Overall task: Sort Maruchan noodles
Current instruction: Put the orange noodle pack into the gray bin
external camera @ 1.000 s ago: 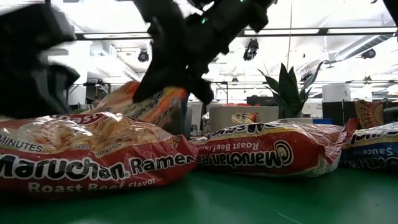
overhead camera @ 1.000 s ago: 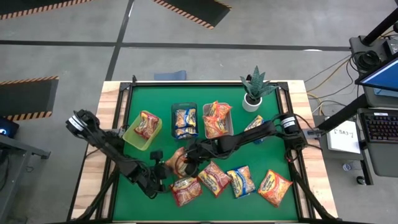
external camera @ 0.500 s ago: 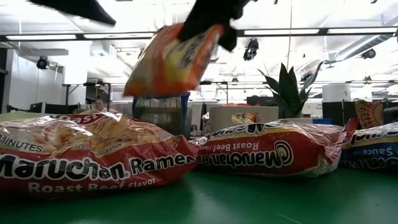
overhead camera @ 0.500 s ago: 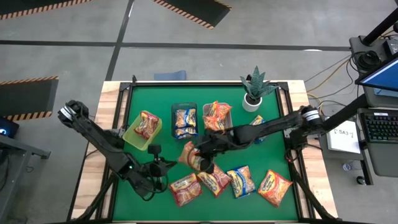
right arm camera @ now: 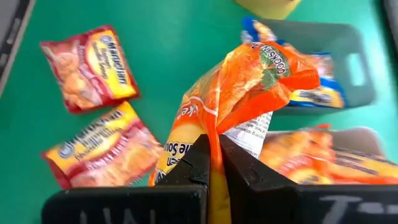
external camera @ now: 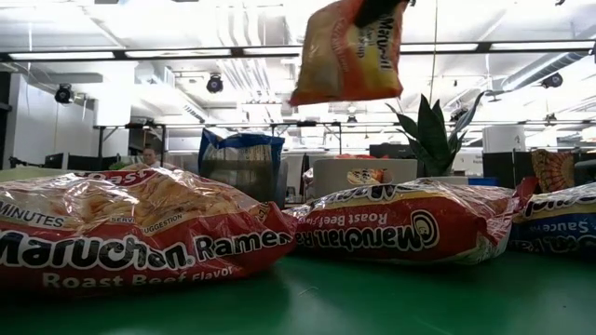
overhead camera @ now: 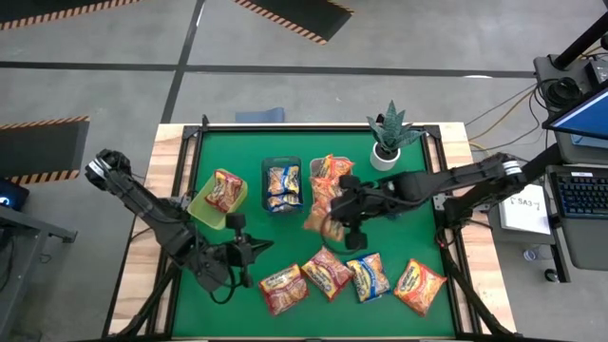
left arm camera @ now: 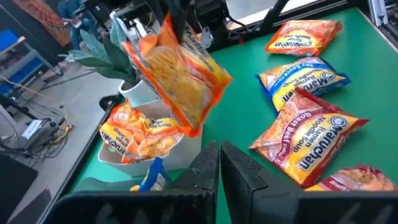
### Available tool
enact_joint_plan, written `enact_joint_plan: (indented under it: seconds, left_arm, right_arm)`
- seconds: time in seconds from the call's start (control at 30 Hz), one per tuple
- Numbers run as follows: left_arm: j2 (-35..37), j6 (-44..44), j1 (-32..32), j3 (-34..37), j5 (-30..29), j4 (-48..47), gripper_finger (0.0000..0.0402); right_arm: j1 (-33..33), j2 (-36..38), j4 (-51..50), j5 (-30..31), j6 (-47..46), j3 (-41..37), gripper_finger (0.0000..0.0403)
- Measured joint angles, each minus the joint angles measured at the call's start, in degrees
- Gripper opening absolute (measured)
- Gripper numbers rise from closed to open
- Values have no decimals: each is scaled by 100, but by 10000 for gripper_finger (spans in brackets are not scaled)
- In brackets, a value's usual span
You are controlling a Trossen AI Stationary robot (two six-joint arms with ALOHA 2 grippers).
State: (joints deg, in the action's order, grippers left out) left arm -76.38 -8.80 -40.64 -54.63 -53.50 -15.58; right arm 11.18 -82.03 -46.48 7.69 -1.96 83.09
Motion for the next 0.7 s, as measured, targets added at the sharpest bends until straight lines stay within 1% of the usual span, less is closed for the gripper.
enact_joint_plan:
  seconds: [0.17,0.3,0.4,0.5,0.6,0.7]
  left_arm:
    - [-18,332,227,0,1,243,0]
    - [-20,404,393,0,3,303,0]
    - [-20,404,488,0,1,303,0]
    - [-20,405,566,0,1,303,0]
    - [-20,425,634,0,1,309,0]
    - [-20,420,681,0,1,316,0]
  right_arm:
    - [-95,254,-162,155,449,-115,9]
    - [-225,464,-147,224,779,-455,9]
    - [-355,595,-21,573,974,-843,9]
    - [-517,719,297,920,1378,-1183,9]
    - [-735,788,568,877,1866,-1397,8]
    - [-943,753,616,792,2178,-1548,8]
